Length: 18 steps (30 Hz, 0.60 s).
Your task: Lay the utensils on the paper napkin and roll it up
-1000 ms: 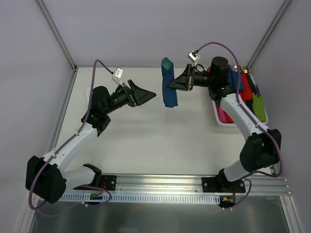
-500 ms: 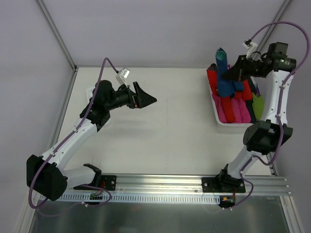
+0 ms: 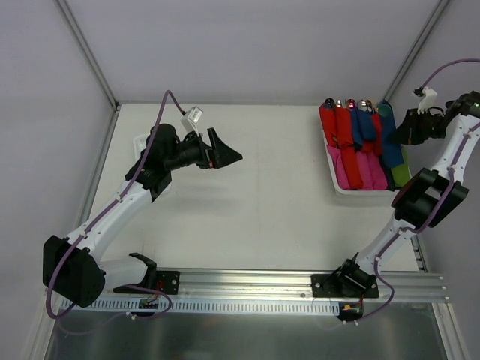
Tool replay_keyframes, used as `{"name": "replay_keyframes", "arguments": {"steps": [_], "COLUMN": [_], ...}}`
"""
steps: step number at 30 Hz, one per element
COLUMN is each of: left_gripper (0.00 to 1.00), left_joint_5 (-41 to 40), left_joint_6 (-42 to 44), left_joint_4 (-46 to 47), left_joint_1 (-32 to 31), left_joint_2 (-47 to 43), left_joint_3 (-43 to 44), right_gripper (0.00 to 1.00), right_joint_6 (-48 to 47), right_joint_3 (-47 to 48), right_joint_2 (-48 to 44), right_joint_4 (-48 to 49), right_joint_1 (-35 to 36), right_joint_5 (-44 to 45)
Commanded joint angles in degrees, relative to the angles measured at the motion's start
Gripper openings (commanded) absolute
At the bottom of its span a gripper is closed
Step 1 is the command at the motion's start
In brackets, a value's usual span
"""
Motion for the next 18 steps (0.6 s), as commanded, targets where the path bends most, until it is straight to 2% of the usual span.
{"name": "replay_keyframes", "arguments": {"steps": [1, 11, 18], "left_gripper": [0.99, 0.99, 0.99], "left_joint_5": [0.12, -1.46, -1.99], "left_joint_6": [0.78, 0.07, -0.28], "left_joint_4": [2.22, 2.58, 2.93], "left_joint_1": [0.08, -1.06, -1.68], "left_joint_2": [-0.55, -0.02, 0.68], "left_joint_3": [-0.53, -0.88, -0.88], "right_gripper": [0.00, 0.00, 0.00], "right_joint_6": [-5.04, -6.27, -6.18], "right_joint_3": [-2.20, -14.07, -12.50], "right_joint_2": [-1.86, -3.54, -0.20], "right_joint_4": [-20.05, -19.96, -19.96], "right_joint_1": [-2.62, -5.17, -5.44], "right_joint_5": [2.84, 0.74, 1.00]}}
